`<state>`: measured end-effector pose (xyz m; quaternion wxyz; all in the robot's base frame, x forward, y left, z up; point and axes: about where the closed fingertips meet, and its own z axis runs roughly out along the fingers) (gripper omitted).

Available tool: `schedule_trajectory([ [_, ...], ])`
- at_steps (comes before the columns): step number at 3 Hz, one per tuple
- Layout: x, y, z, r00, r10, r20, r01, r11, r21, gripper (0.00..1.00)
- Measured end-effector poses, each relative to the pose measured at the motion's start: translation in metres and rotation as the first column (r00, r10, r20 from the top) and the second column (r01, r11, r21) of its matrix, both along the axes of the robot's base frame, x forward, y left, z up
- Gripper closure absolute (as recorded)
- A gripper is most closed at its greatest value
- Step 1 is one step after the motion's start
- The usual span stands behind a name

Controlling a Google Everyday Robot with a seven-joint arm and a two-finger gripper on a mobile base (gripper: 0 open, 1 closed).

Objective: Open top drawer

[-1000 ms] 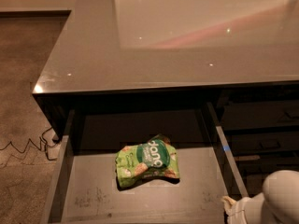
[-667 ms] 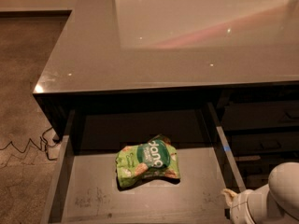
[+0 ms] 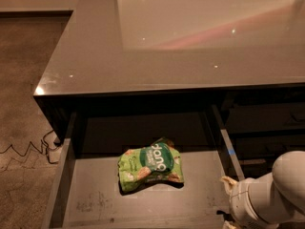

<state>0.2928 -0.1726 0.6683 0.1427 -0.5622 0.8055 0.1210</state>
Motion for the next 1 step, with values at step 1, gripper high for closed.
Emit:
schedule_trajectory([
  [1, 0.0001, 0.0000, 0.0001, 1.0000, 0.000, 0.000, 0.000, 1.000, 0.000, 0.00],
])
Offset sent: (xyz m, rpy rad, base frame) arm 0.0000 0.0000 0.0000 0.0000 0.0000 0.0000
